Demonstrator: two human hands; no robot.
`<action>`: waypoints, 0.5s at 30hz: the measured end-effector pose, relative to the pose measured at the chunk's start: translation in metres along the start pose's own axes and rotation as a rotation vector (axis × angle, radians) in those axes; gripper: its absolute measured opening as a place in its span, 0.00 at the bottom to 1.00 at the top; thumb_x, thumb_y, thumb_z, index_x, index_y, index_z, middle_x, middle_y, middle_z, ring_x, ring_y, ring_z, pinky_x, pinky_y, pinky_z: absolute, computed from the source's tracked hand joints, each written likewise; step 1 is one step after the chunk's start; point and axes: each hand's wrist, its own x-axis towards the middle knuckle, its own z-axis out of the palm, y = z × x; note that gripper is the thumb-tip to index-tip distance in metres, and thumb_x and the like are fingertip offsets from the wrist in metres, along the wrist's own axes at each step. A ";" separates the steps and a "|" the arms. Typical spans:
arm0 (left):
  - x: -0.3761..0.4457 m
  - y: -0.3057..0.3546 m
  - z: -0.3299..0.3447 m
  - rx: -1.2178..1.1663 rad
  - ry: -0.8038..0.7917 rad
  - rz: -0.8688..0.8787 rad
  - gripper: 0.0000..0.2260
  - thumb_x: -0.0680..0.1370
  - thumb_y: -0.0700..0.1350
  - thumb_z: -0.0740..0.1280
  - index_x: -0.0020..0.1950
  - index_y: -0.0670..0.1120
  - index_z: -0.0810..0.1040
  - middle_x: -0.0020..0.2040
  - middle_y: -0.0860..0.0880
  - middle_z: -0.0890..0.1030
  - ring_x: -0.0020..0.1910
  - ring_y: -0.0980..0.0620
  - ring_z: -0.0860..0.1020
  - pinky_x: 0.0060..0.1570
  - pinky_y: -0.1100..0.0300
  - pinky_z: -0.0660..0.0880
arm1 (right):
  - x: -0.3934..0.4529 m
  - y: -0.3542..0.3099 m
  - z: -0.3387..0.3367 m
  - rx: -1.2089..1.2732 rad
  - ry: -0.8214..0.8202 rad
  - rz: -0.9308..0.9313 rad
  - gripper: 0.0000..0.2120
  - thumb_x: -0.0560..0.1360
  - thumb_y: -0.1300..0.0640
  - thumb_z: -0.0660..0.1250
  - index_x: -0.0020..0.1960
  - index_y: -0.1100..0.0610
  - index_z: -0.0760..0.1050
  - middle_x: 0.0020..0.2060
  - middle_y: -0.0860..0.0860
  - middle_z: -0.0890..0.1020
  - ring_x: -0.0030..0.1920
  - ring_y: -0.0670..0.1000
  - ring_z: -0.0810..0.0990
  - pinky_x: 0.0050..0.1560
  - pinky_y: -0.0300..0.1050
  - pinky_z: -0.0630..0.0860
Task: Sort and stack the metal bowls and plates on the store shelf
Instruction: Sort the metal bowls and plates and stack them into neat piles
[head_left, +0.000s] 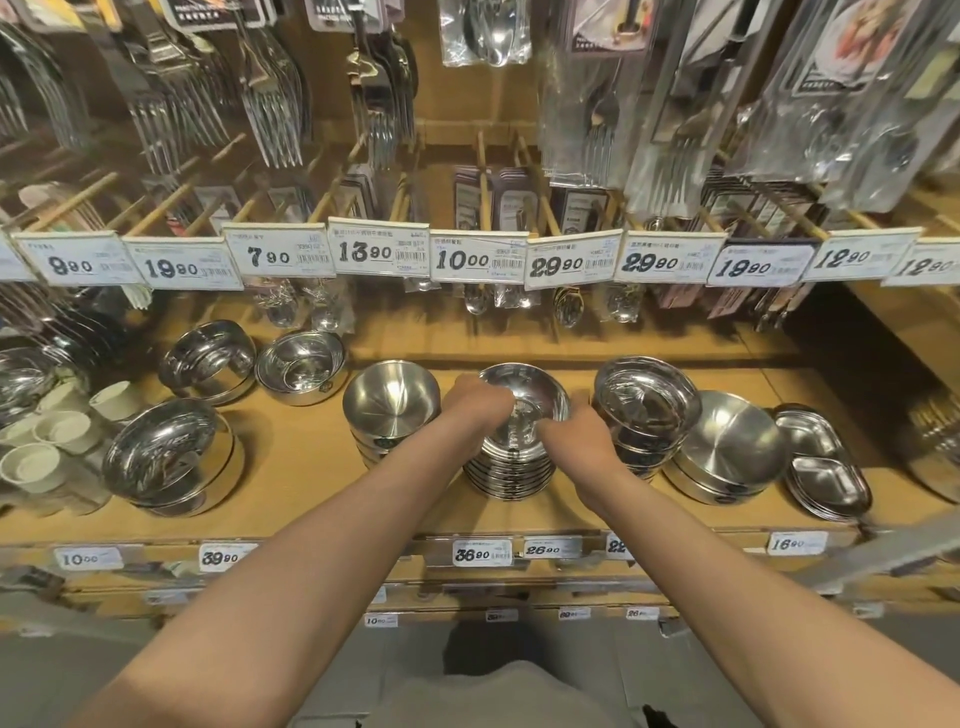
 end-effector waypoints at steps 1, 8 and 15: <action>0.001 0.000 0.001 0.002 0.006 -0.003 0.19 0.74 0.36 0.62 0.66 0.36 0.74 0.51 0.41 0.82 0.47 0.43 0.83 0.37 0.57 0.75 | 0.001 0.002 0.001 0.001 -0.004 0.003 0.33 0.77 0.61 0.65 0.79 0.62 0.56 0.54 0.53 0.71 0.42 0.47 0.72 0.37 0.40 0.68; 0.003 -0.003 0.005 0.022 0.044 -0.038 0.26 0.75 0.37 0.62 0.73 0.37 0.67 0.54 0.43 0.80 0.48 0.46 0.81 0.42 0.56 0.79 | 0.014 0.005 0.006 -0.017 0.013 0.027 0.30 0.78 0.60 0.66 0.77 0.63 0.60 0.52 0.53 0.72 0.38 0.43 0.69 0.36 0.41 0.69; 0.007 -0.005 0.006 0.005 0.045 -0.043 0.28 0.75 0.38 0.63 0.75 0.36 0.63 0.63 0.40 0.77 0.53 0.44 0.80 0.44 0.56 0.77 | 0.016 0.009 0.005 -0.002 -0.028 0.040 0.28 0.78 0.61 0.66 0.75 0.61 0.61 0.57 0.55 0.73 0.54 0.55 0.72 0.50 0.49 0.70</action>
